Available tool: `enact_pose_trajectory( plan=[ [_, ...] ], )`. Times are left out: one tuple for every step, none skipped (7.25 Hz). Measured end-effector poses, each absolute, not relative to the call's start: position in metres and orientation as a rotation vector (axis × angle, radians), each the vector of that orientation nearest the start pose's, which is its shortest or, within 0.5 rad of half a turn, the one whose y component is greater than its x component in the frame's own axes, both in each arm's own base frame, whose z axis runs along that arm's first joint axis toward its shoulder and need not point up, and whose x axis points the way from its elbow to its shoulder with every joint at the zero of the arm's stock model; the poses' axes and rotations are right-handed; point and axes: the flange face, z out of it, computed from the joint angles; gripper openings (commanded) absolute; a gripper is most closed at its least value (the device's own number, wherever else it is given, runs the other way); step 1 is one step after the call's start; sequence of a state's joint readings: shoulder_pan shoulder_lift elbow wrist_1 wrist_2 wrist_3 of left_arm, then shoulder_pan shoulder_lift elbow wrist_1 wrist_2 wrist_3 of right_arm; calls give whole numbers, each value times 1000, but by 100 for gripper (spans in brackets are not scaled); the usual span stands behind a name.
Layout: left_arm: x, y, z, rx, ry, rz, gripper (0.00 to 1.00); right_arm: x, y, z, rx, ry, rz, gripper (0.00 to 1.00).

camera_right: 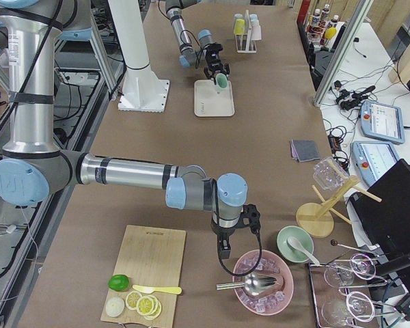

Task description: Pick up and place green cup on tray

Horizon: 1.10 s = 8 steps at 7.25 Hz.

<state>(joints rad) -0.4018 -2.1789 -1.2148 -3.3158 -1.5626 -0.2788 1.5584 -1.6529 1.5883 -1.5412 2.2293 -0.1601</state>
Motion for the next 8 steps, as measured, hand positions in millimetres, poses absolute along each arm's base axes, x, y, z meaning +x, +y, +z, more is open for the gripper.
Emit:
enact_pose_trajectory(
  plan=[
    [571,-385,286,1531,1375,545,42,66,-454,694,14,-662,-155,100],
    [576,-382,292,1525,1398,538,42,66,-453,695,12,-664,-154,100],
    [579,-380,299,1521,1410,535,43,66,-451,696,9,-664,-154,100],
    [582,-378,303,1516,1415,536,43,66,-451,697,7,-664,-154,100],
    [584,-375,306,1506,1421,538,44,66,-450,698,5,-665,-153,100],
    [587,-373,308,1494,1428,540,44,66,-449,699,3,-665,-152,100],
    [588,-372,309,1486,1431,543,45,66,-448,699,2,-665,-153,100],
    [589,-371,309,1481,1430,546,45,66,-448,700,1,-665,-154,100]
  ],
)
